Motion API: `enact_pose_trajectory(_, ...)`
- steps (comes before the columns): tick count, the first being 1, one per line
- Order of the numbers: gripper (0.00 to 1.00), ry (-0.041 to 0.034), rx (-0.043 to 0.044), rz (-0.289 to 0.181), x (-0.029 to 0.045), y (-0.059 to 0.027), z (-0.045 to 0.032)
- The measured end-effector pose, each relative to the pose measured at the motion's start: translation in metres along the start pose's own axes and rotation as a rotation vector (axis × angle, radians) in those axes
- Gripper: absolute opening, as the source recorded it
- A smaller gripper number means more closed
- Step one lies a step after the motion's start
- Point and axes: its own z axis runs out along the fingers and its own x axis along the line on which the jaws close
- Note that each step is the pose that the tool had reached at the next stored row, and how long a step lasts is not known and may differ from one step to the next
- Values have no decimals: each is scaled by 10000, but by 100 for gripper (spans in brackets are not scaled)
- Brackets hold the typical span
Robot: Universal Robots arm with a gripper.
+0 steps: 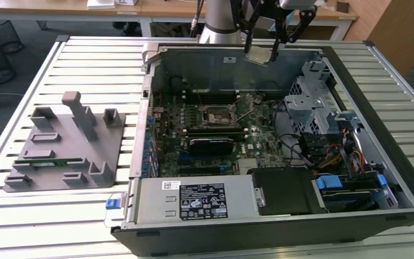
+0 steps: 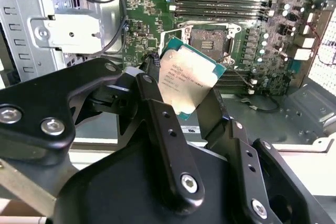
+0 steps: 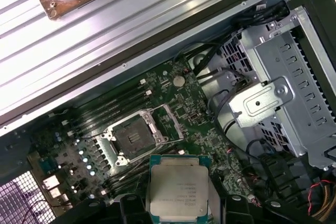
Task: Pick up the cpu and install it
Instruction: 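Place the cpu into insertion slot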
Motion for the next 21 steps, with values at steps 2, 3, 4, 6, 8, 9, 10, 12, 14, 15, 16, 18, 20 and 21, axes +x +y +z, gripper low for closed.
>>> enact_pose_trajectory(2, 53, 3, 2, 140, 0, 0, 1)
enact_pose_trajectory(3, 53, 4, 3, 210, 0, 0, 2)
enact_pose_trajectory(4, 53, 5, 4, 278, 0, 0, 2)
enact_pose_trajectory(6, 53, 7, 7, 413, 0, 0, 3)
enact_pose_trajectory(8, 53, 9, 10, 547, 0, 0, 4)
enact_pose_trajectory(9, 53, 10, 10, 620, 0, 0, 5)
enact_pose_trajectory(10, 53, 11, 11, 687, 0, 0, 5)
enact_pose_trajectory(12, 53, 13, 14, 822, 0, 0, 6)
enact_pose_trajectory(14, 53, 15, 16, 958, 0, 0, 7)
enact_pose_trajectory(15, 53, 17, 17, 1027, 0, 0, 8)
enact_pose_trajectory(16, 53, 18, 18, 1095, 0, 0, 8)
enact_pose_trajectory(18, 53, 20, 21, 1239, 0, 0, 9)
enact_pose_trajectory(20, 53, 22, 23, 1379, 0, 0, 10)
enact_pose_trajectory(21, 53, 23, 24, 1453, 0, 0, 11)
